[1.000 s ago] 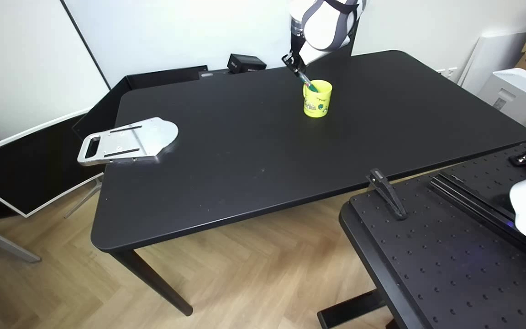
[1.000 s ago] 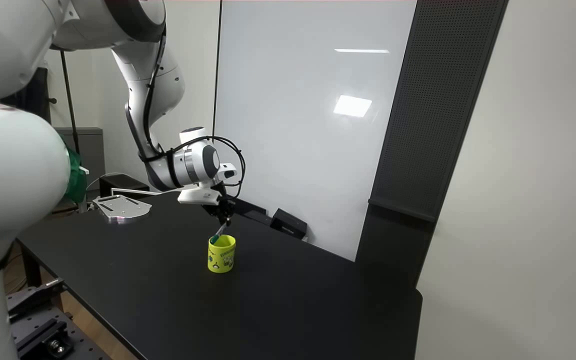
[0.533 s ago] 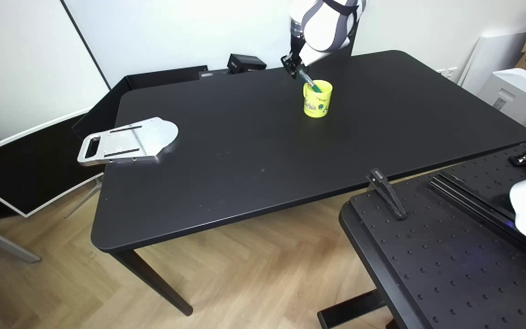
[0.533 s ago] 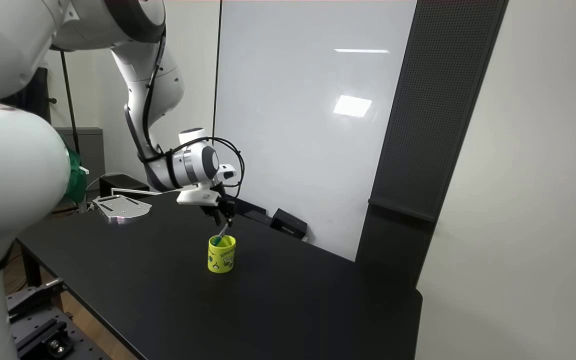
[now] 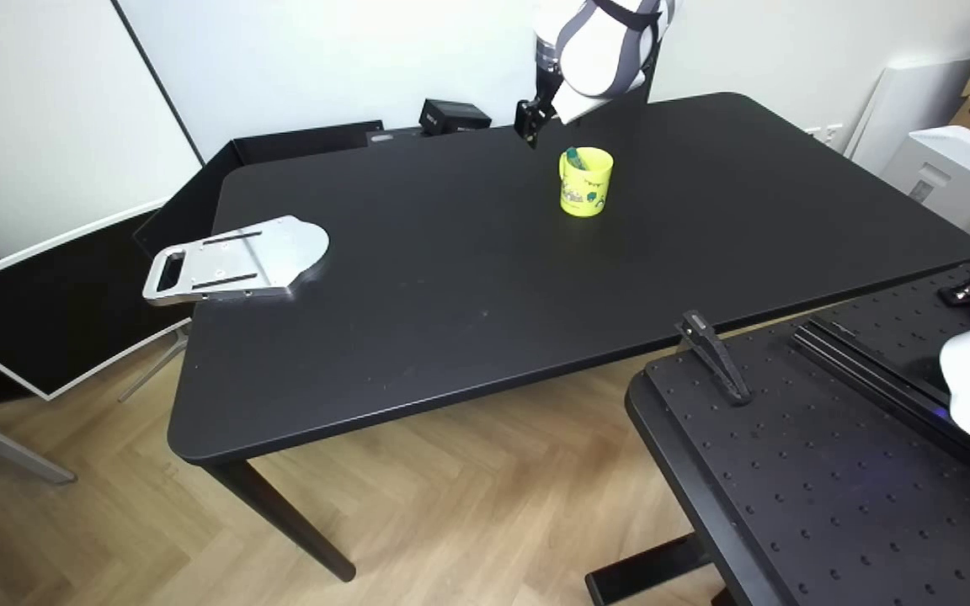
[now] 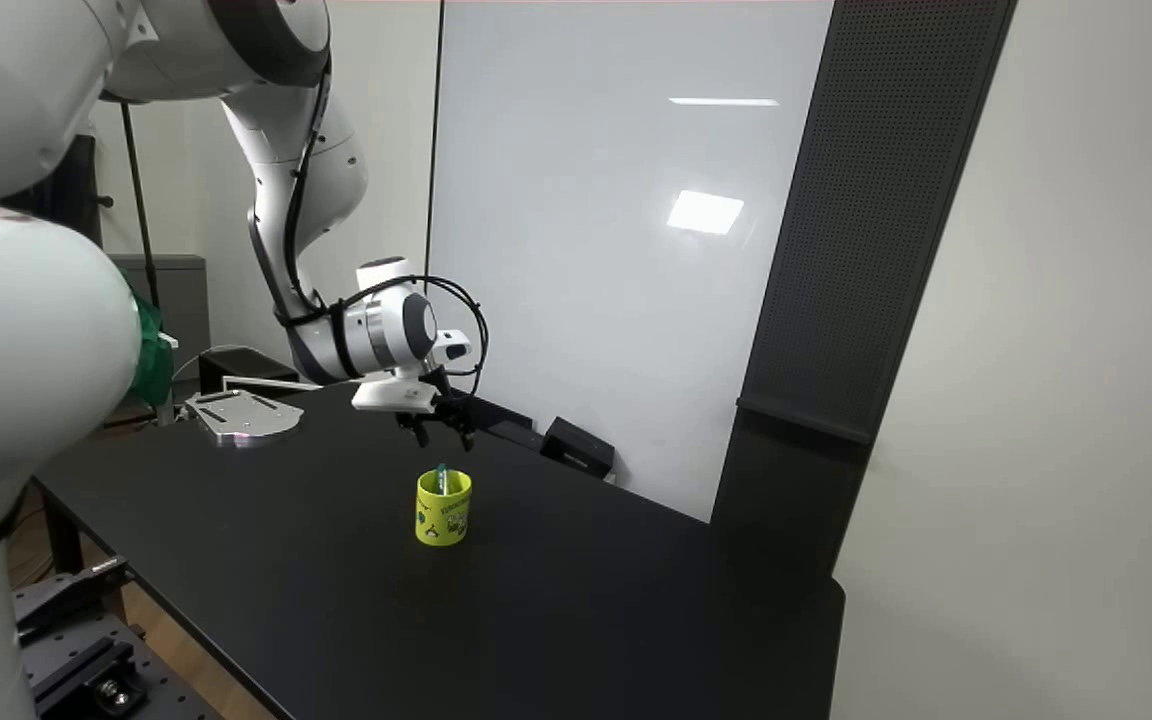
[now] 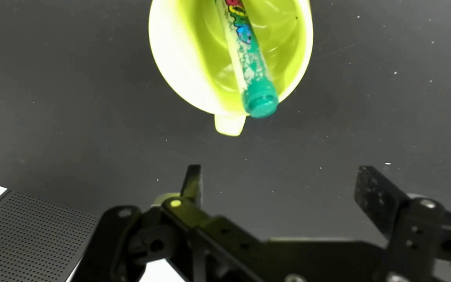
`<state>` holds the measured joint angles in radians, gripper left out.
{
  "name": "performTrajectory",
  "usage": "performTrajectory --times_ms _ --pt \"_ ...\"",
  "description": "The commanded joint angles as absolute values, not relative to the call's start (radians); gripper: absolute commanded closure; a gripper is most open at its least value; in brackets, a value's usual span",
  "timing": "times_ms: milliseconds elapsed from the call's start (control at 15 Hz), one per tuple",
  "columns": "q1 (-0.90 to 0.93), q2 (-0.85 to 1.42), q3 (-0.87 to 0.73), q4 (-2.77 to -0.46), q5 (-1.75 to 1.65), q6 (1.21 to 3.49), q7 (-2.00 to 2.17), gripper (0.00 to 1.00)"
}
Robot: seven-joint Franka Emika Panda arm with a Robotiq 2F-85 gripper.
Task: Pick up the marker and put it in the cup
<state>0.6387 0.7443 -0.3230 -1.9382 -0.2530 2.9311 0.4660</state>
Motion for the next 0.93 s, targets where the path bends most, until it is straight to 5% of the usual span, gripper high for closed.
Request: performTrajectory --times_ms 0,867 --pt "0.652 0.735 -0.333 -1.952 -0.236 2.931 0.457 0.00" --pt "0.639 0.745 -0.312 -1.939 -0.232 2.934 0.435 0.00"
